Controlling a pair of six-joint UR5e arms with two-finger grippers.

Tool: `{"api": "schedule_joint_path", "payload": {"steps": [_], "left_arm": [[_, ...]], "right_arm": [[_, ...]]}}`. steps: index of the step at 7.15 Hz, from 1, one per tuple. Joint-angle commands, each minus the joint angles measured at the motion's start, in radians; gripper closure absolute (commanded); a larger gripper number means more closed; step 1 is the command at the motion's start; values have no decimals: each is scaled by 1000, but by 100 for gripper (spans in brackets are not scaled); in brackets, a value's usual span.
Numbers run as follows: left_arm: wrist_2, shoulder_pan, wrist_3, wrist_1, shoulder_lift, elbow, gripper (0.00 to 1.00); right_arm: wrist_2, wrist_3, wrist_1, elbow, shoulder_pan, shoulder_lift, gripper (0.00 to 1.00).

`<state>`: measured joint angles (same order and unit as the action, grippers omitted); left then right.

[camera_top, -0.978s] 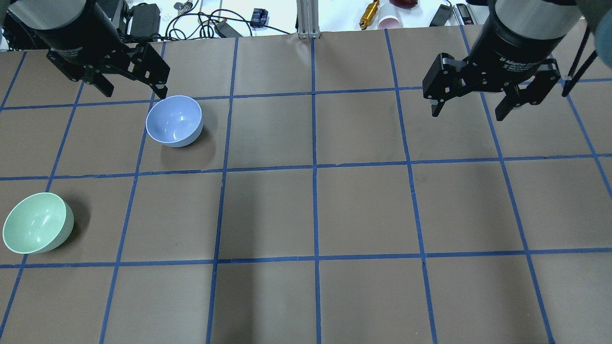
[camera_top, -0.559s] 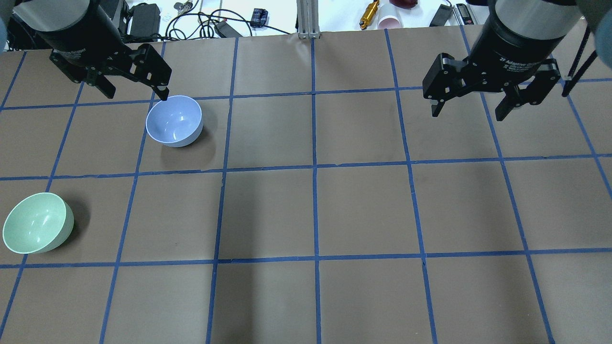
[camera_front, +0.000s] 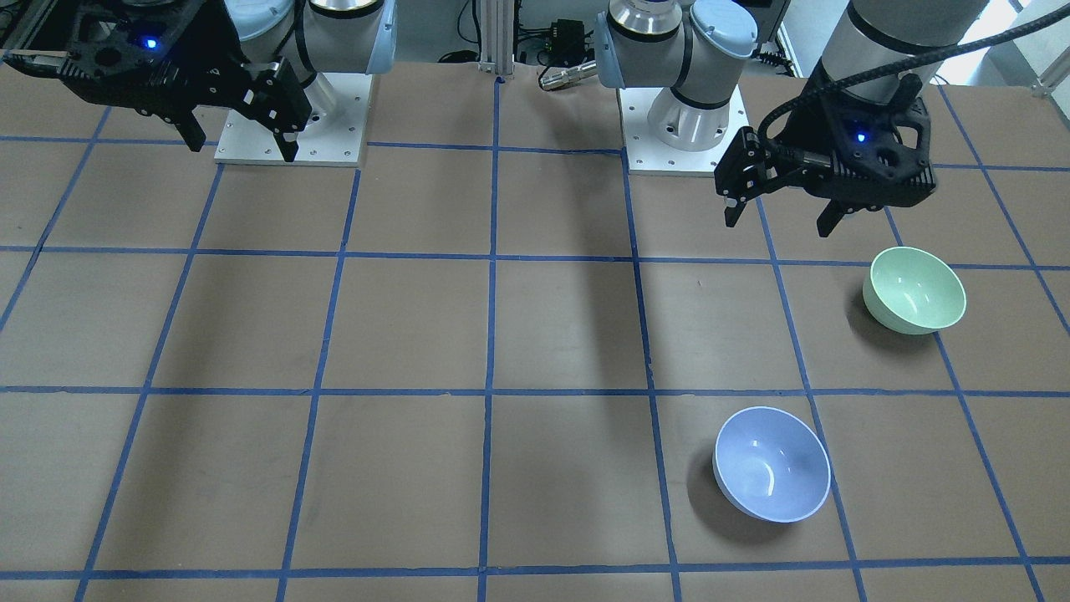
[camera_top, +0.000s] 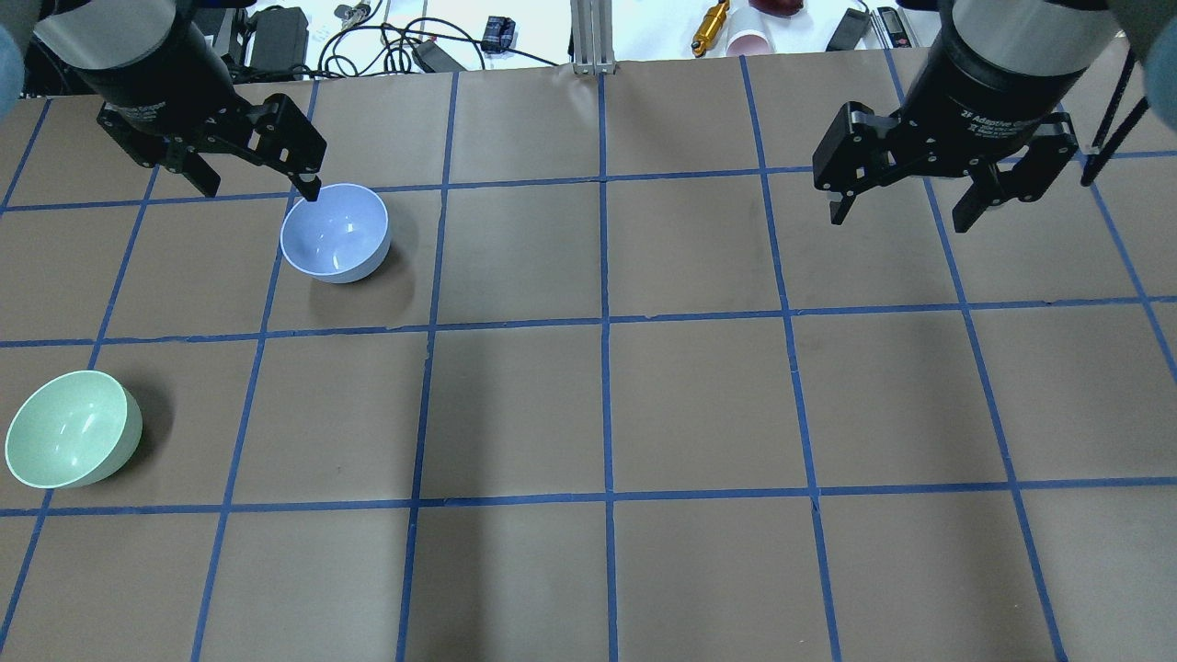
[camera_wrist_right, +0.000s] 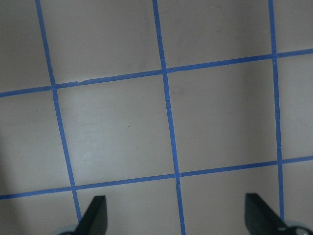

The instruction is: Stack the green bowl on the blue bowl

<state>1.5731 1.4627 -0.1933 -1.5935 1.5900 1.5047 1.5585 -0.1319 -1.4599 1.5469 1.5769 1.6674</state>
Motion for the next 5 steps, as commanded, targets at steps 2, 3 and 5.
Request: {"api": "schedule_joint_path", "payload": {"steps": [2,3,5], "left_arm": [[11,-211,-44,1,31,43,0],[24,-235,-177,1,47,54,0],[9,-435,-289,16,74,75,0]], "right_arm": [[0,0,0,-1,0,0,0],[0,0,1,1,0,0,0],[0,0,0,-1,0,0,0]]}}
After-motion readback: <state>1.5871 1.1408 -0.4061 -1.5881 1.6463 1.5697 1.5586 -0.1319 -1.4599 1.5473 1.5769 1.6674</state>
